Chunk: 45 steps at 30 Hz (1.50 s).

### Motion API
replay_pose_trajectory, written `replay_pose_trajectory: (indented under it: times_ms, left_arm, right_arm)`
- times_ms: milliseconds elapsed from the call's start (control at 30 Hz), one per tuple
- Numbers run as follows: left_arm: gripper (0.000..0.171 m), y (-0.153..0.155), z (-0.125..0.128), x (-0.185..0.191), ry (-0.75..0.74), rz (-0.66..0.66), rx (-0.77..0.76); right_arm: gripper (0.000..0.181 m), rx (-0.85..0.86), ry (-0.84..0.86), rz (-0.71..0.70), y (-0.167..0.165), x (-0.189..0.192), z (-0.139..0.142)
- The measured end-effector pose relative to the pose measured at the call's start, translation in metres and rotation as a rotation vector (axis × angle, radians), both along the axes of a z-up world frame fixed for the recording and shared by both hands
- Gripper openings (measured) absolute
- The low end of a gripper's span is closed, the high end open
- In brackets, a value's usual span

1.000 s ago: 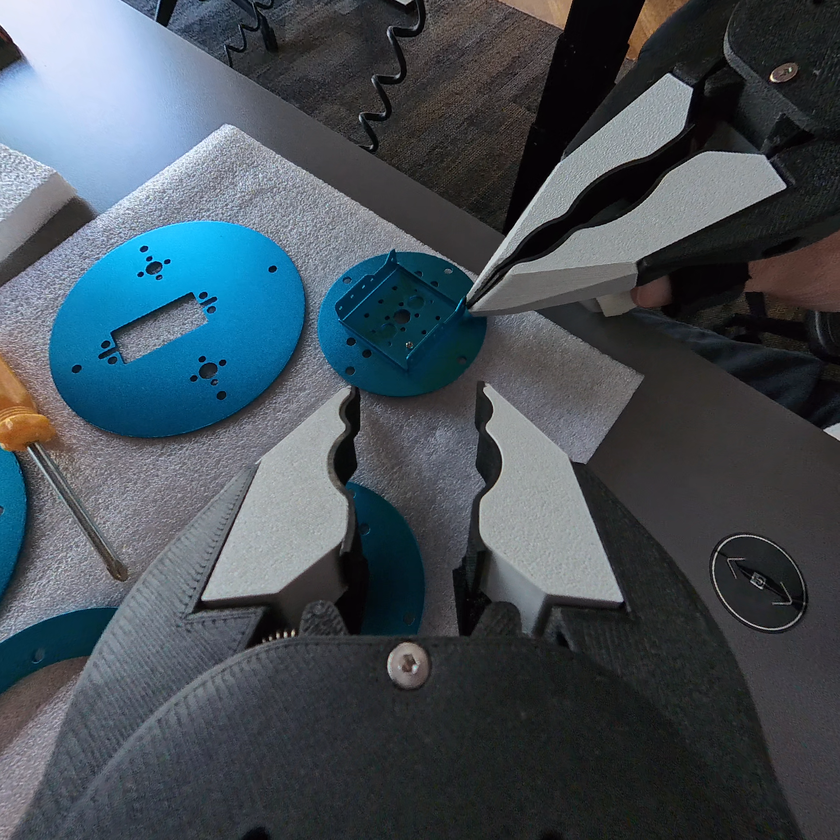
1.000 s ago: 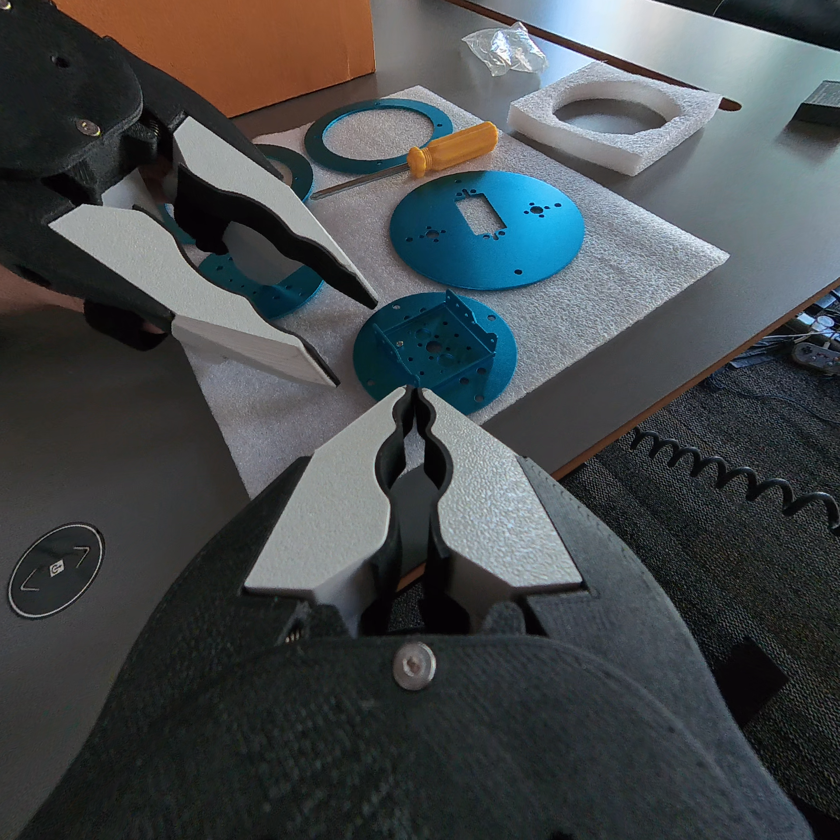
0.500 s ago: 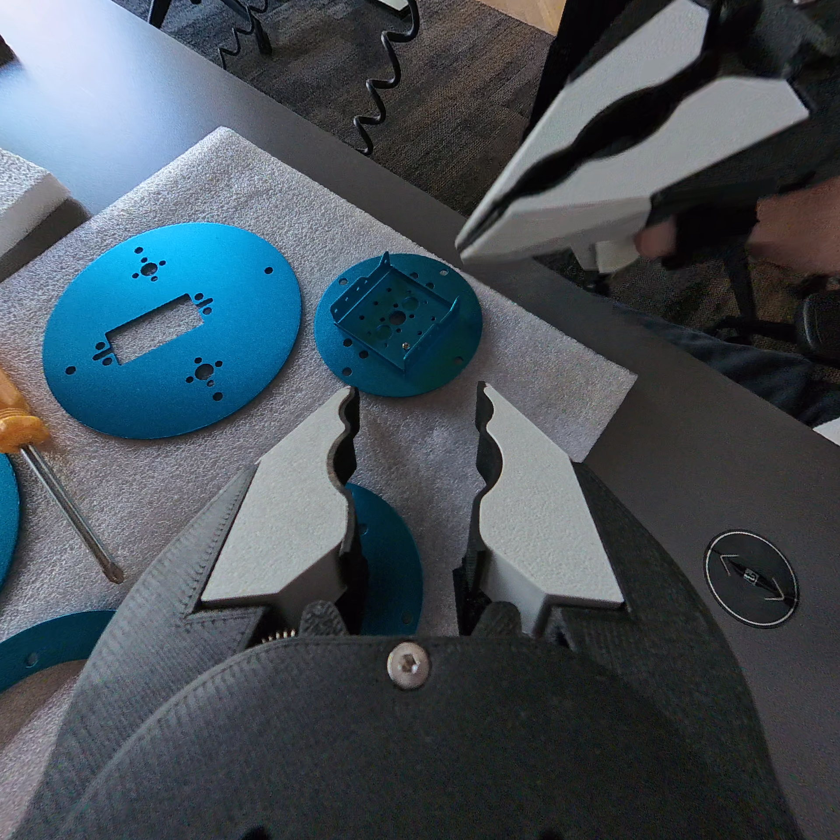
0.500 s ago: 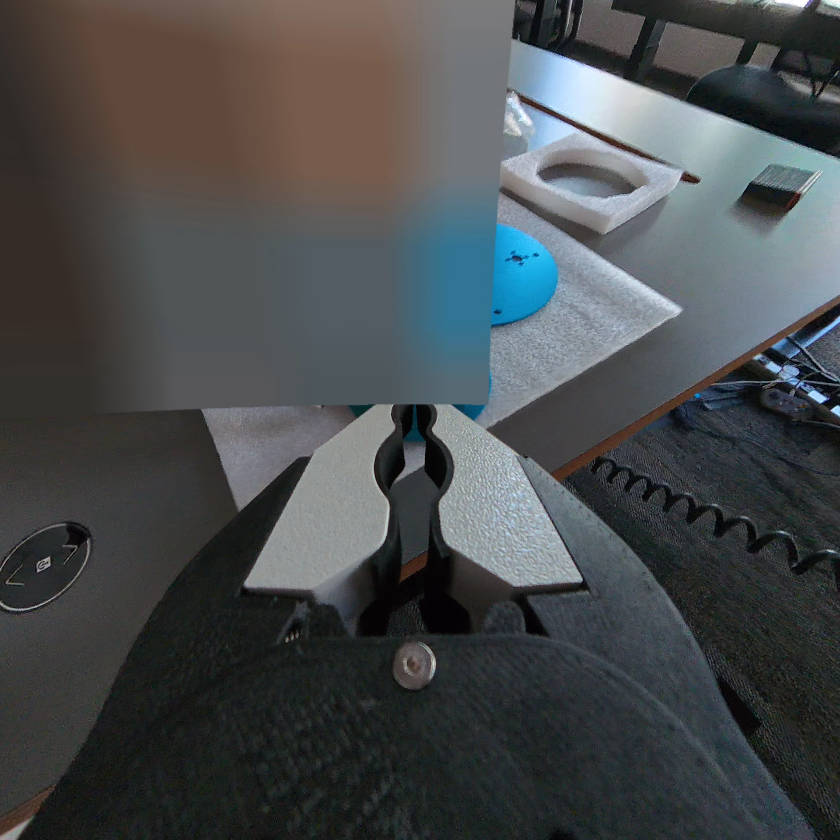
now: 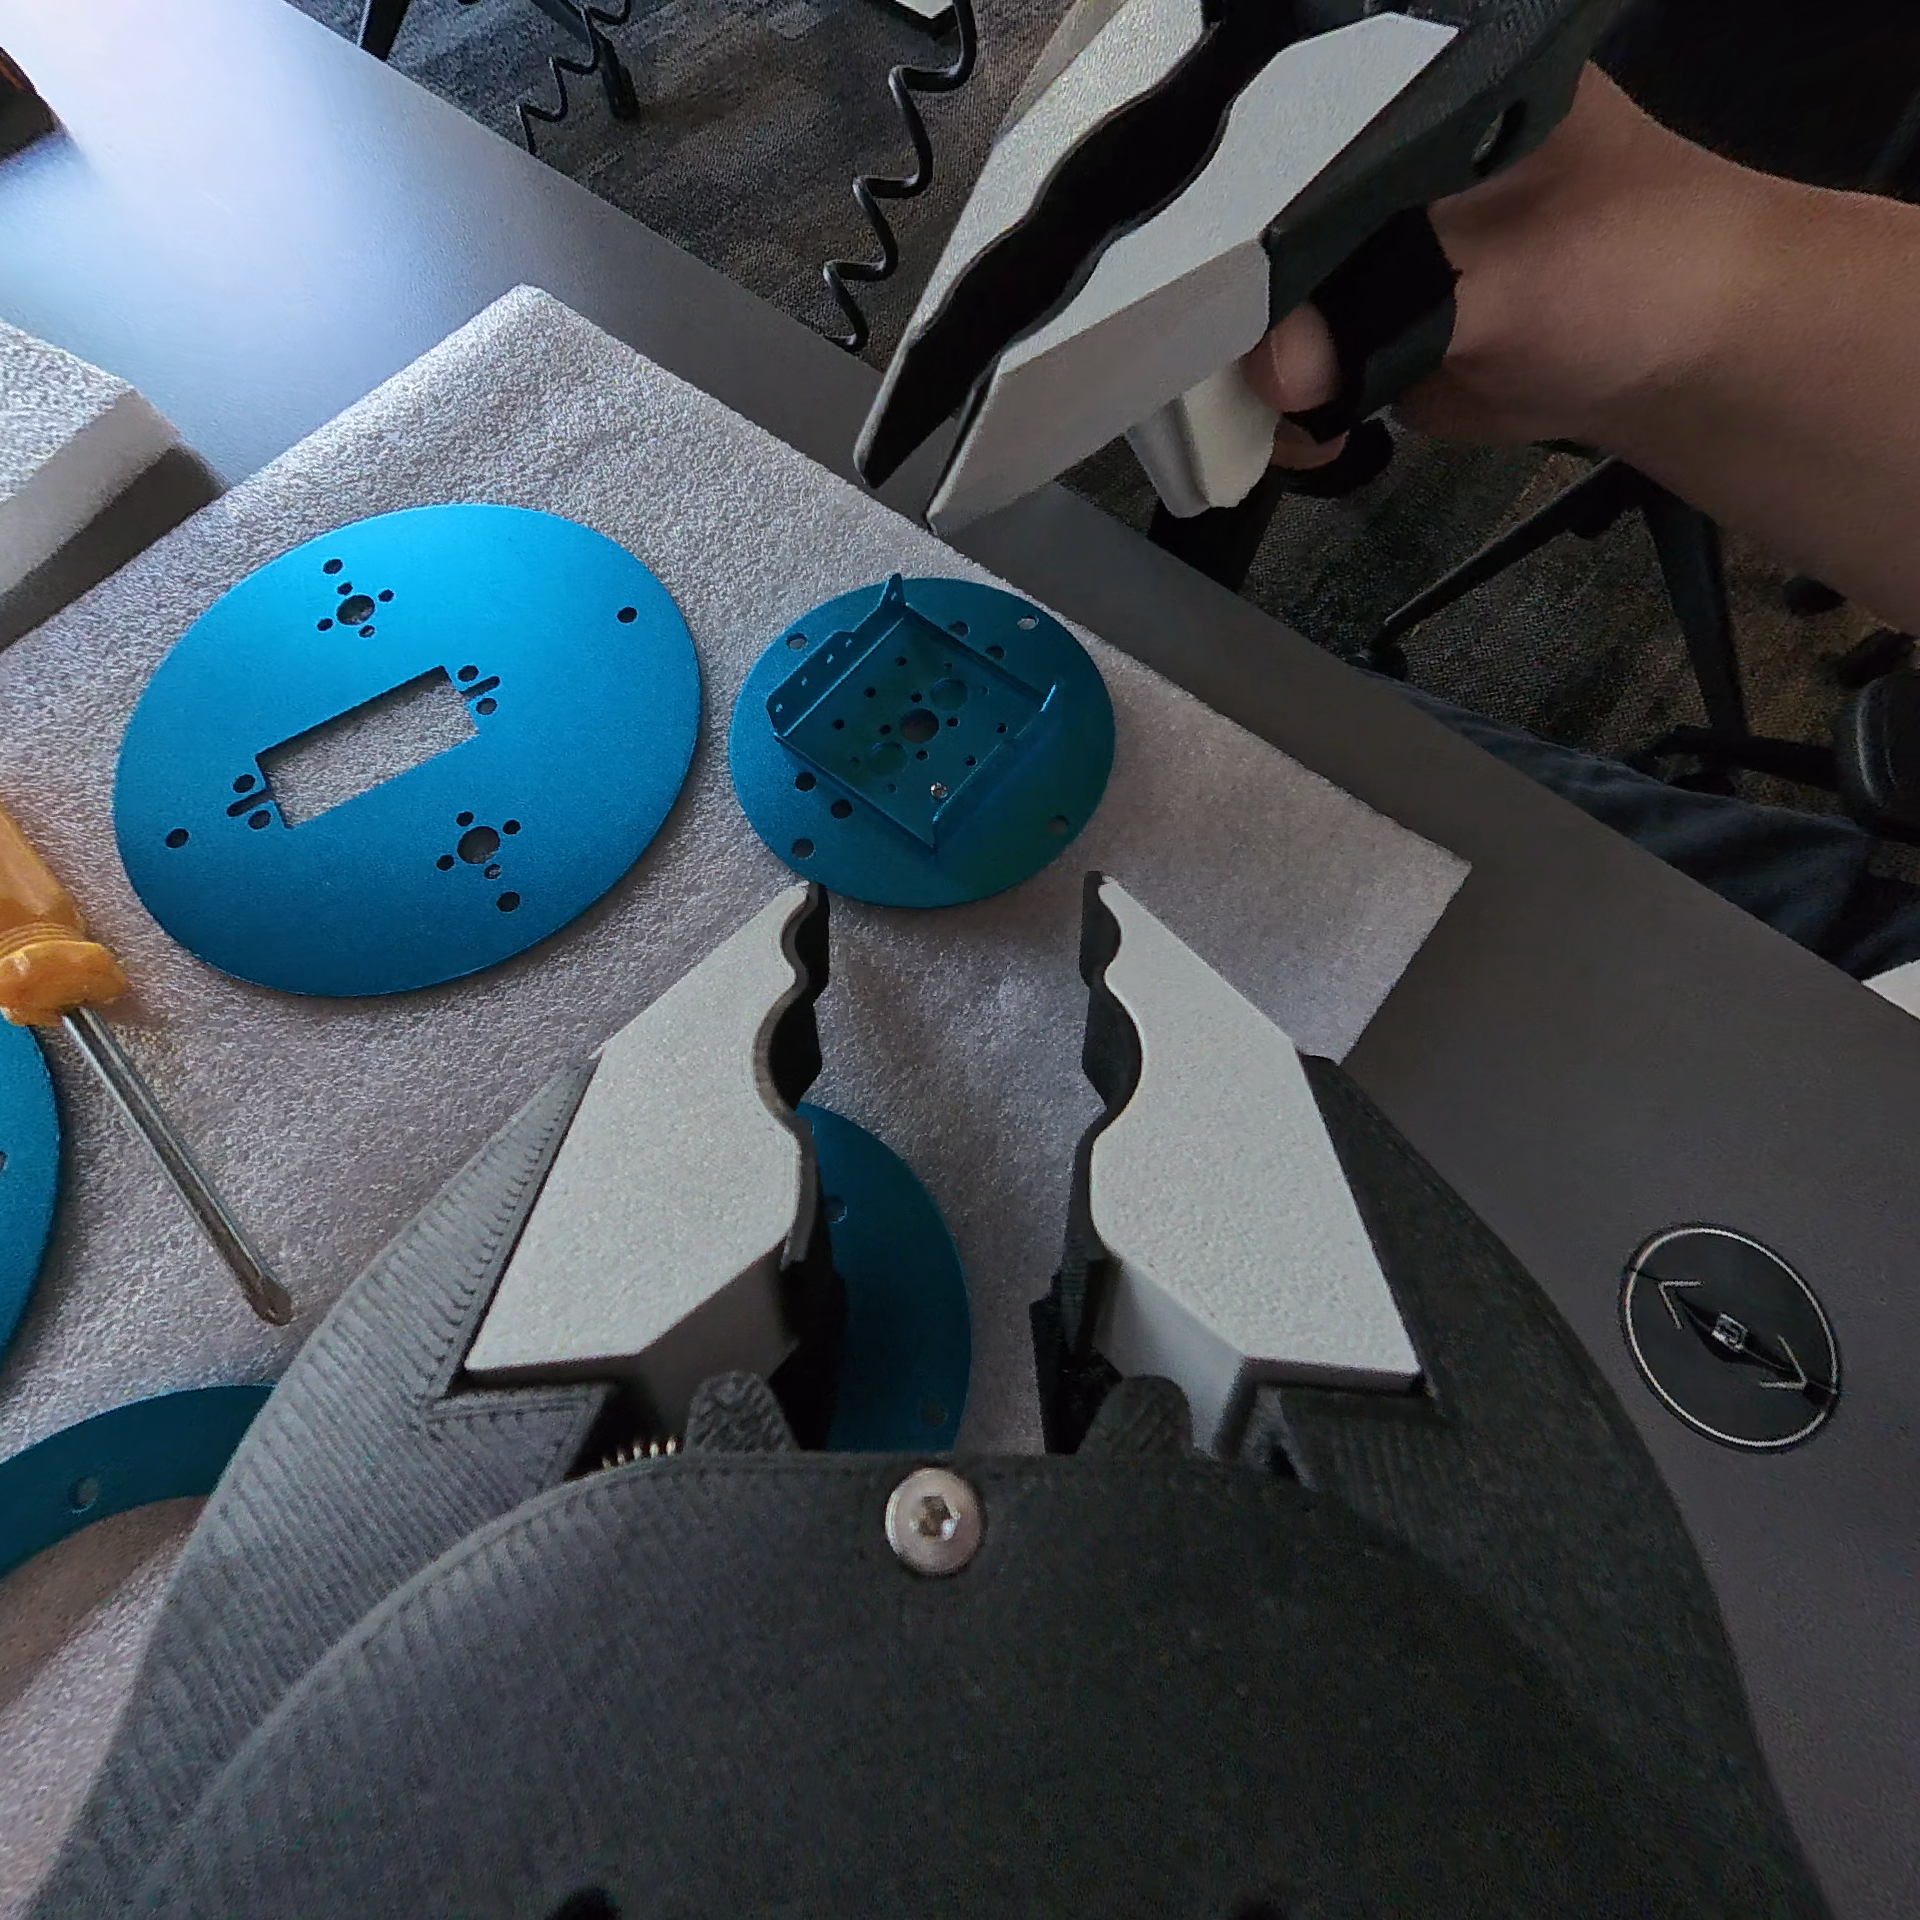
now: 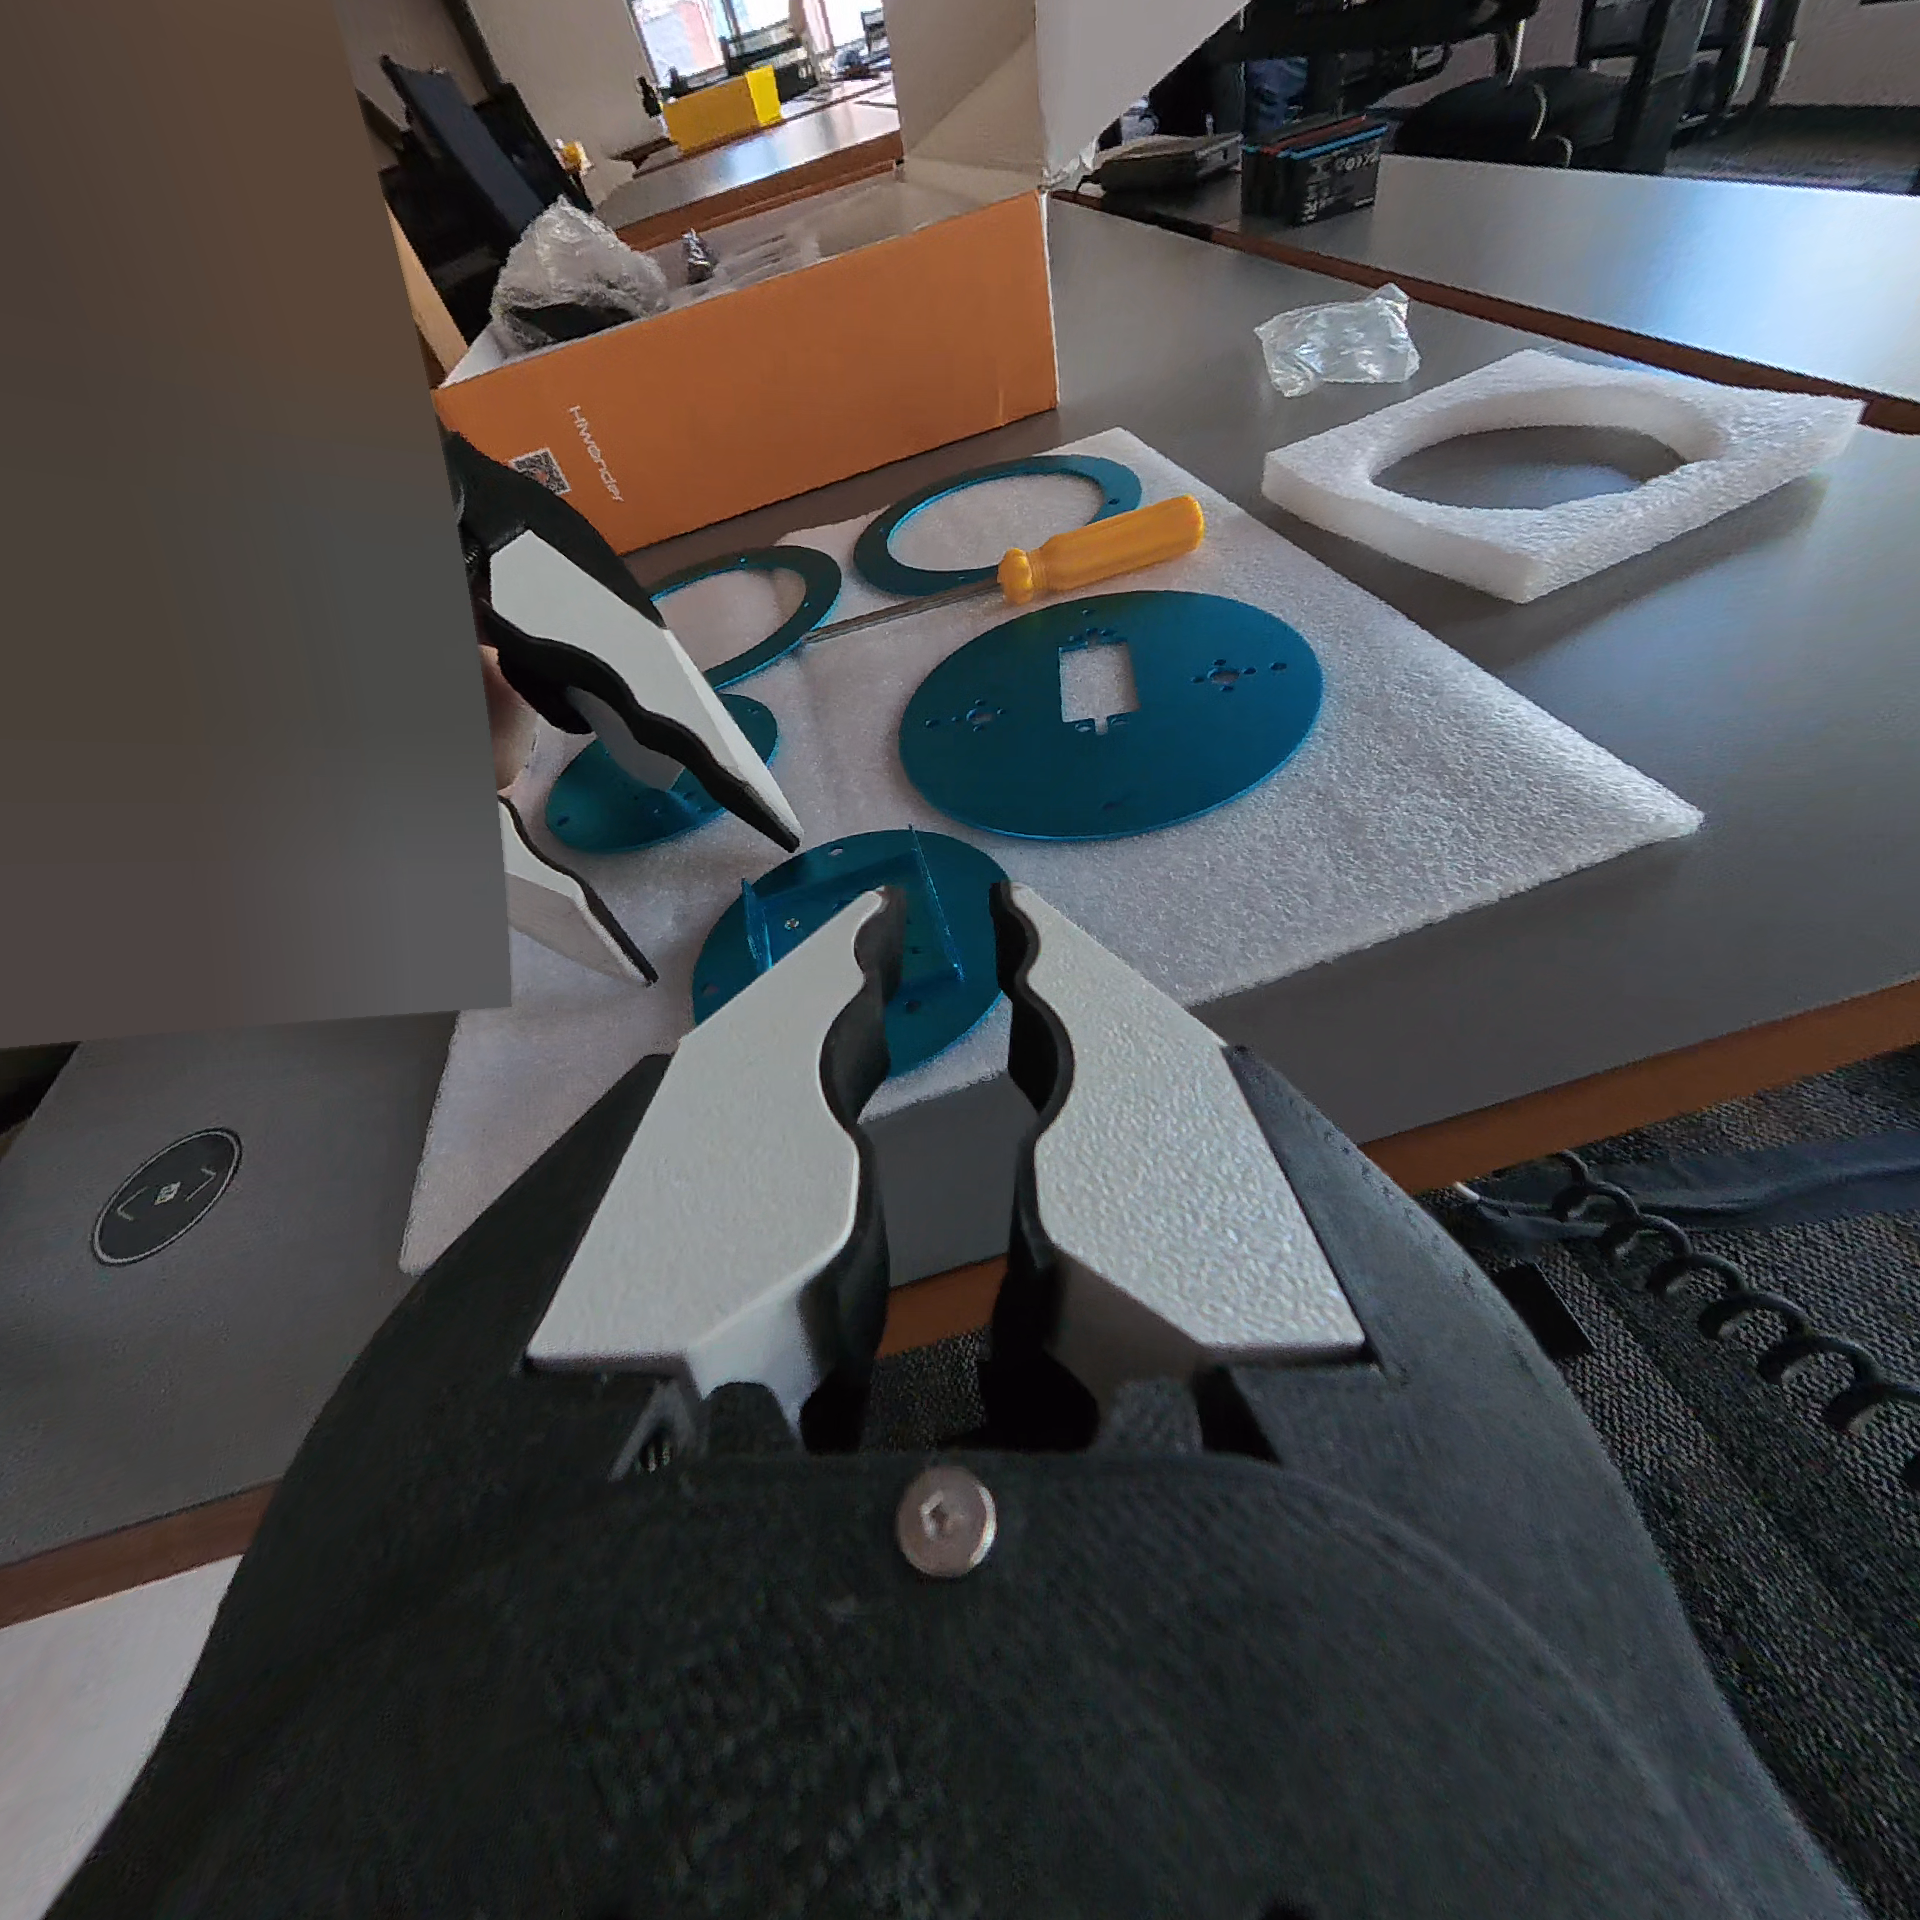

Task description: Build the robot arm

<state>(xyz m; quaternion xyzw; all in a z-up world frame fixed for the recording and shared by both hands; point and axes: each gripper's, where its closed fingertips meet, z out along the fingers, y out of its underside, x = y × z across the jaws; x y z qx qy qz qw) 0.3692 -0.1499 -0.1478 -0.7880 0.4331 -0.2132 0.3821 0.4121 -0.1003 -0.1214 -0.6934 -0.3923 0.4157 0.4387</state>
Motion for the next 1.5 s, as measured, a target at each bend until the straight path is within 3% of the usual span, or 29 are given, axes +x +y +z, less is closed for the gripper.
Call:
replay_pose_trajectory:
  times_ms: [233,600,1500]
  left_arm:
    - [0.047,0.001,0.0,0.0,0.001,0.006,0.0]
    - [0.046,0.002,0.0,0.0,0.008,0.012,0.006]
    - [0.043,0.004,-0.002,-0.001,0.033,0.031,0.026]
  right_arm:
    - [0.027,0.01,-0.042,0.131,-0.008,-0.006,-0.008]
    - [0.031,0.045,-0.162,0.176,-0.009,-0.008,-0.016]
    - [0.033,0.029,-0.17,0.218,-0.015,-0.008,-0.017]
